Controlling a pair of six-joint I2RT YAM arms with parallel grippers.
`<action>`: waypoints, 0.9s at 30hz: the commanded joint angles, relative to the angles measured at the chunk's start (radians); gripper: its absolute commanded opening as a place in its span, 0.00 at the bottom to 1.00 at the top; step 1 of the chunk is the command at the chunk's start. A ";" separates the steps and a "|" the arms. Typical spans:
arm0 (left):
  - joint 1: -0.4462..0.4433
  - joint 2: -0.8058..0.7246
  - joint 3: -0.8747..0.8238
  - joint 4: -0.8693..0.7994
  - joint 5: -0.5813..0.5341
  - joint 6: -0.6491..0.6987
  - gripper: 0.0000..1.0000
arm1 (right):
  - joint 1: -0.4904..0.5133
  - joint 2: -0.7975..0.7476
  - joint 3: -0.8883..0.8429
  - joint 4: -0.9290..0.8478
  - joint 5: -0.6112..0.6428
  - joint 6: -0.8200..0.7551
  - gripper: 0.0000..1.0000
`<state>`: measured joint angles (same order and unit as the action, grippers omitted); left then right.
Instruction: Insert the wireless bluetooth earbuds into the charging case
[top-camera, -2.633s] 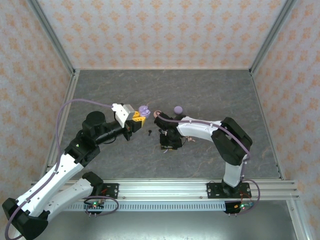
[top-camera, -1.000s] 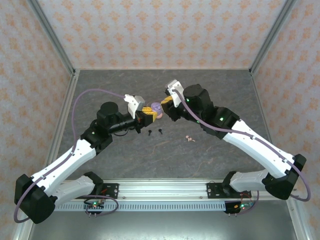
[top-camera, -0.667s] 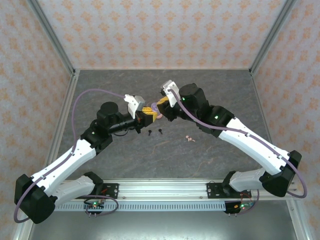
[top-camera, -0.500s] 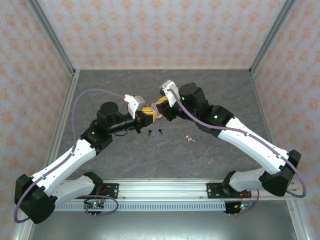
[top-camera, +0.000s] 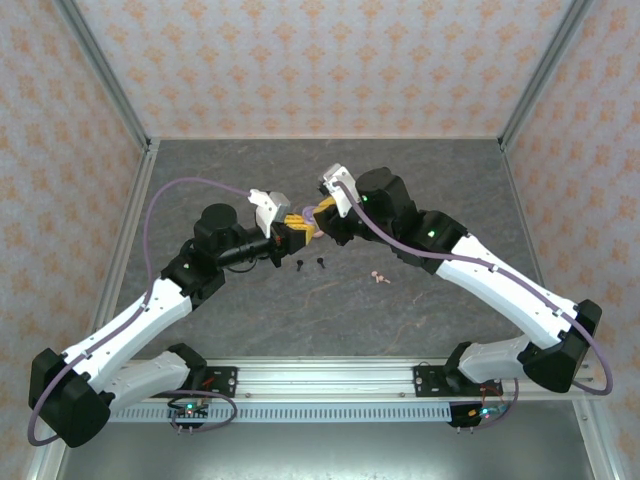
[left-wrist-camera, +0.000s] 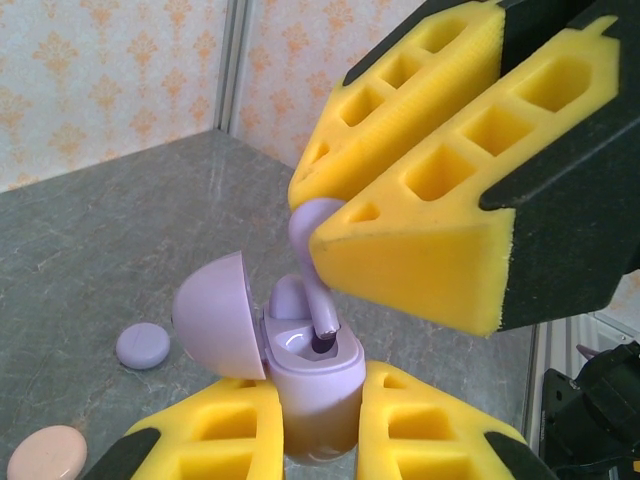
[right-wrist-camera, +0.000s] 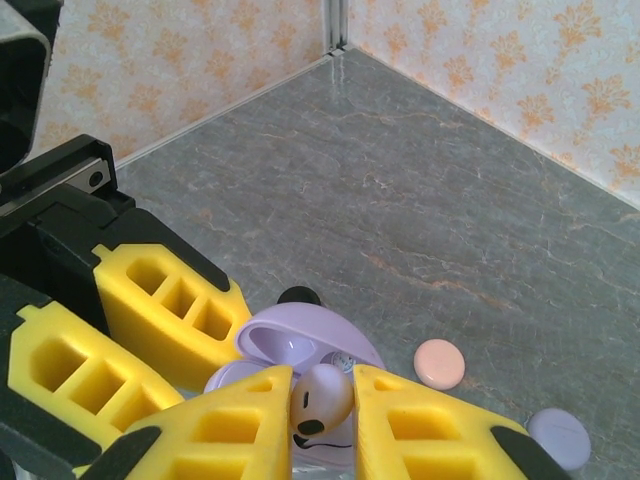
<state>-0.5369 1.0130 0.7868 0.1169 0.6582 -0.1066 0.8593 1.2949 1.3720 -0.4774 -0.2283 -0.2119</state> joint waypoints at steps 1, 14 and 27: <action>-0.008 -0.014 0.037 0.010 0.017 0.009 0.00 | 0.006 -0.012 0.011 -0.026 0.002 -0.023 0.19; -0.008 -0.011 0.037 0.015 0.018 0.007 0.00 | 0.007 0.013 0.024 -0.068 -0.061 -0.043 0.19; -0.008 -0.011 0.034 0.019 0.021 0.008 0.00 | 0.007 0.041 0.049 -0.117 -0.101 -0.043 0.19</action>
<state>-0.5369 1.0130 0.7868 0.0837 0.6735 -0.1055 0.8585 1.3212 1.3949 -0.5232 -0.2783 -0.2413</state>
